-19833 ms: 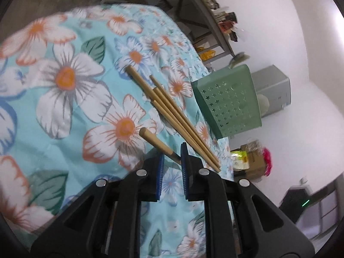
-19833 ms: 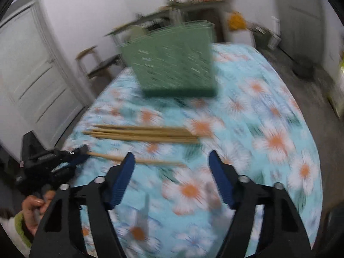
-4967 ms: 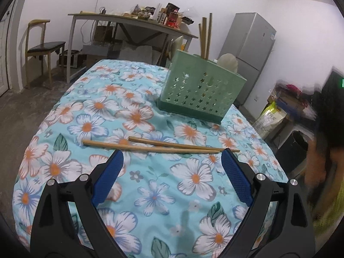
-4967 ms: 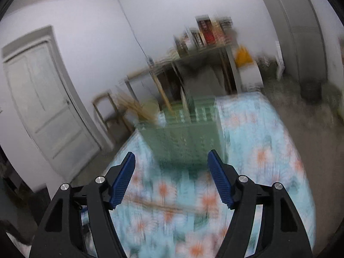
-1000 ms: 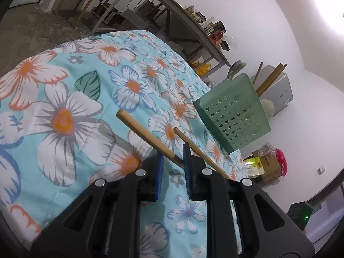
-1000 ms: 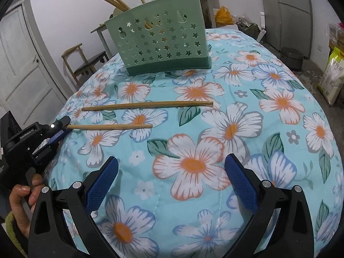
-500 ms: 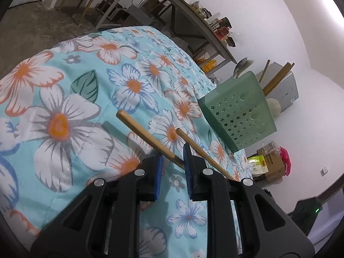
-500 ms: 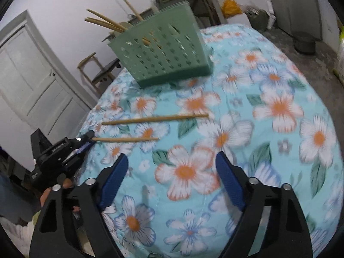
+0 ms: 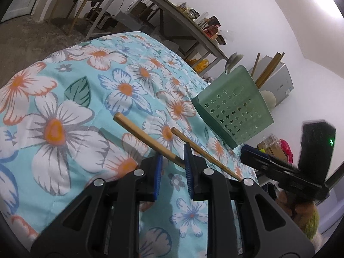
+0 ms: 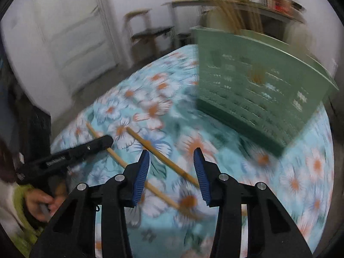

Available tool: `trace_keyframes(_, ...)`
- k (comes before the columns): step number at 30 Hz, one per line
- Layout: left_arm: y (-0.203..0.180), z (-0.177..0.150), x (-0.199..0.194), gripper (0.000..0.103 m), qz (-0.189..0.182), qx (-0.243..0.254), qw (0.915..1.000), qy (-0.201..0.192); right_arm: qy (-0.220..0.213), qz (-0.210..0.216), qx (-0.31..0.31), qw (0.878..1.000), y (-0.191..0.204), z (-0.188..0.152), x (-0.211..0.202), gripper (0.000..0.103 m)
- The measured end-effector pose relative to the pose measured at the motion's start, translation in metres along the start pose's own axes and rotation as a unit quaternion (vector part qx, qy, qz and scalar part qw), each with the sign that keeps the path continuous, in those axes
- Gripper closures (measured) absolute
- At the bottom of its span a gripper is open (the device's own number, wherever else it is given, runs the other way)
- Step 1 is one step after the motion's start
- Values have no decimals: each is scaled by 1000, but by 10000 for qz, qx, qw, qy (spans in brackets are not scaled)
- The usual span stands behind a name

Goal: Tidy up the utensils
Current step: 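Pull one chopstick from the left tool with the right tool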

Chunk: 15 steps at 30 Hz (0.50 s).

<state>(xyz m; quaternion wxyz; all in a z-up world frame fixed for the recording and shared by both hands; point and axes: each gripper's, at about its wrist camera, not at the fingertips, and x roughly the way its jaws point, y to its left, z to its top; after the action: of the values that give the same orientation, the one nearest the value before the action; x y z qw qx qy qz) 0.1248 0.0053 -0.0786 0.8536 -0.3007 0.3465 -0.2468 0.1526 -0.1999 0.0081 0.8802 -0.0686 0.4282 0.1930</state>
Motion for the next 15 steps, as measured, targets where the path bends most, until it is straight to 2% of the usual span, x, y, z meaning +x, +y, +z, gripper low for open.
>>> trace_keyframes(3, -2, -1, 1, 83, -12, 116, 9999, -35, 353, 226, -545, 9976, 8, 14, 24, 67)
trace_keyframes(7, -2, 0, 1, 82, -47, 155, 9999, -58, 685, 459, -1324, 9878, 24, 22, 40, 71)
trace_keyframes(15, -3, -1, 2, 82, -39, 214, 9997, -66, 1182, 781, -1991, 9697, 40, 29, 71, 81)
